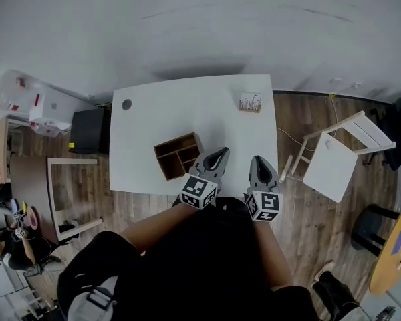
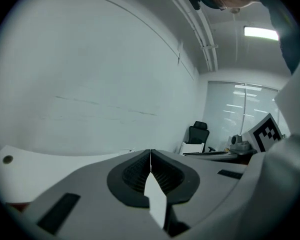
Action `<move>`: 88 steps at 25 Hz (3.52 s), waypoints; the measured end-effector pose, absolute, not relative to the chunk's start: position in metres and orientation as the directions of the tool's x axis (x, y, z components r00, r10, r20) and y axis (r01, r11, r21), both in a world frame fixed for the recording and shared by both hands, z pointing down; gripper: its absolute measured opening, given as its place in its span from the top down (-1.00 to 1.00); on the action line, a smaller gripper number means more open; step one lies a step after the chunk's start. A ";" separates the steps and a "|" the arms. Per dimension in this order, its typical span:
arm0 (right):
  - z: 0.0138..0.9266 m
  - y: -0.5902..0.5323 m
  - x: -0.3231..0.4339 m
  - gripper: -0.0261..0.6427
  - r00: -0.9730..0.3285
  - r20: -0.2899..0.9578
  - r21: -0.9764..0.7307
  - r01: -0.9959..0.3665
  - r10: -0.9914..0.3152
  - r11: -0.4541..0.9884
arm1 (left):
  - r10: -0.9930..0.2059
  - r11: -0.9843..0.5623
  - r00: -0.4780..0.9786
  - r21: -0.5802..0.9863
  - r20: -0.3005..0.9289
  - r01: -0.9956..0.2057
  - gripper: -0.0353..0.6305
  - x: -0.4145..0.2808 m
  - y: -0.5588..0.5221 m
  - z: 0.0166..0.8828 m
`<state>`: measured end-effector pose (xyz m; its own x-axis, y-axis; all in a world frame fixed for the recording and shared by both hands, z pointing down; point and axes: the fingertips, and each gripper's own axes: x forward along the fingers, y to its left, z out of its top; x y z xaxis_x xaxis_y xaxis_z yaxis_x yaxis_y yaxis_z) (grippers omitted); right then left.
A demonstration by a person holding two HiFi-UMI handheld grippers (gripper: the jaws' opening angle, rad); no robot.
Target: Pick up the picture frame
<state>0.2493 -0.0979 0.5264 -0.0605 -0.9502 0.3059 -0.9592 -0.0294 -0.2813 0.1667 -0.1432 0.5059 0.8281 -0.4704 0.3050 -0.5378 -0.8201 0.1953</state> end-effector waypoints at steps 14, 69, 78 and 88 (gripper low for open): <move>0.610 -0.200 0.304 0.81 -0.139 0.429 -0.228 -0.973 -0.892 0.042 | -0.574 -0.717 0.694 0.142 0.434 -0.682 0.84 0.214 -0.247 0.600; 0.743 -0.311 0.350 0.60 -0.149 0.597 -0.161 -0.985 -0.788 0.064 | -0.519 -0.692 0.657 0.181 0.547 -0.699 0.55 0.283 -0.340 0.746; 0.745 -0.313 0.351 0.58 -0.154 0.589 -0.172 -0.983 -0.793 0.064 | -0.513 -0.711 0.671 0.173 0.536 -0.682 0.55 0.281 -0.342 0.744; 0.730 -0.300 0.339 0.61 -0.143 0.573 -0.163 -0.985 -0.807 0.060 | -0.516 -0.702 0.665 0.178 0.540 -0.689 0.56 0.268 -0.329 0.733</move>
<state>0.3395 -0.2996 0.7298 -0.1434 -0.8069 0.5730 -0.9849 0.0596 -0.1626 0.2677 -0.3285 0.7328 0.6649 -0.5163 0.5398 -0.6895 -0.7022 0.1776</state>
